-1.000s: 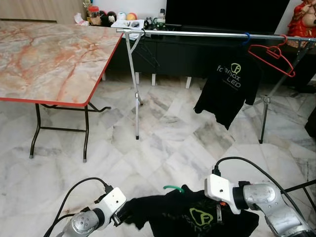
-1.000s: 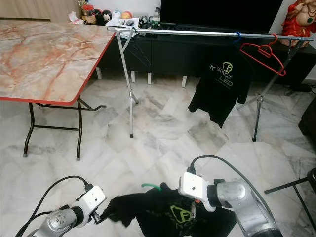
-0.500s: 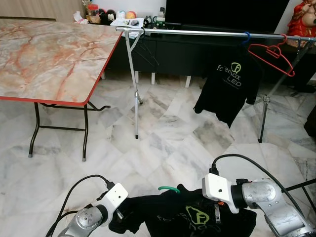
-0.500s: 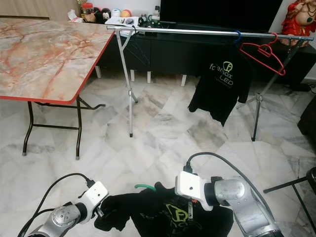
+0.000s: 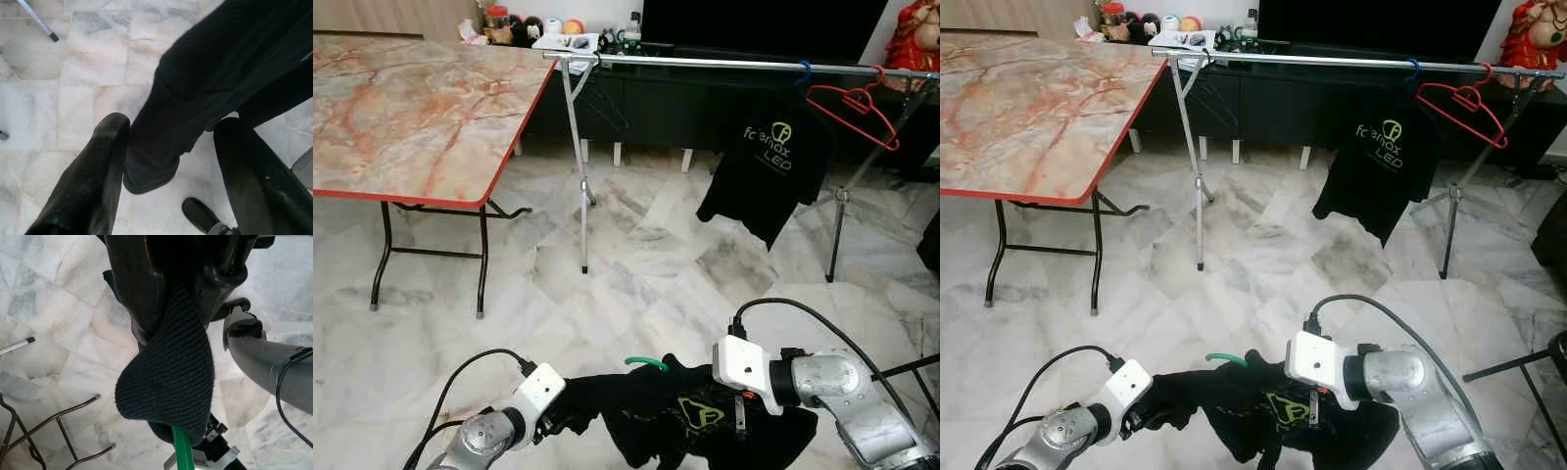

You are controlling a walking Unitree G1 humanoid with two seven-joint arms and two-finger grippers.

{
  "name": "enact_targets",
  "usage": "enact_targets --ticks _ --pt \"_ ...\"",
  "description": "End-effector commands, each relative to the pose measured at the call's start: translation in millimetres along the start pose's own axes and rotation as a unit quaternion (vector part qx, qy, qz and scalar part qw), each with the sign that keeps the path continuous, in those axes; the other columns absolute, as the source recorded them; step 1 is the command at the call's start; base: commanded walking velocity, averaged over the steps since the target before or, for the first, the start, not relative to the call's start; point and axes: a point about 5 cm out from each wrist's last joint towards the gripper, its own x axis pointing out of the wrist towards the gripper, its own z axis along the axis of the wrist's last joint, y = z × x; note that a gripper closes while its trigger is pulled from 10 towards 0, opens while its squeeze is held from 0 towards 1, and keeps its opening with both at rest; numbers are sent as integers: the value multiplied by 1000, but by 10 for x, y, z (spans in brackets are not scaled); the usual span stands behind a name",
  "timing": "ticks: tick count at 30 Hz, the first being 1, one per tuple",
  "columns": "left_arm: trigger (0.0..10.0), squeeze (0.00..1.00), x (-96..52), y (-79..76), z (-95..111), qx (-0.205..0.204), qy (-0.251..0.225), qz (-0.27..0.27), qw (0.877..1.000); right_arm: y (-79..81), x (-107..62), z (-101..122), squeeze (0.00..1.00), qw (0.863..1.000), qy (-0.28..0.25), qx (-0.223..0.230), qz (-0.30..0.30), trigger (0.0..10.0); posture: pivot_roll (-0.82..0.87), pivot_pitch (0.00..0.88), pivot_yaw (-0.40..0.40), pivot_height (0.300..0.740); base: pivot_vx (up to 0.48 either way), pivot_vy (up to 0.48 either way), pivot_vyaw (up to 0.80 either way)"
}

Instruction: Hang hanger

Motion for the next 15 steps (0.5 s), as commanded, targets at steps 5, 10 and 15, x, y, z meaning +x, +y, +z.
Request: enact_targets --ticks 5,10,15 --pt "0 0 19 17 20 -17 2 6 1000 -18 -50 141 0 999 -36 -7 -8 10000 -59 128 -24 740 0 0 0" --pt "0 0 23 30 32 -19 2 7 1000 -12 -66 138 0 999 -34 -9 -9 10000 -64 128 -23 740 0 0 0" --pt "0 0 23 34 32 -19 4 7 1000 -37 -84 139 0 999 -33 -7 -17 10000 -63 130 -24 740 0 0 0"
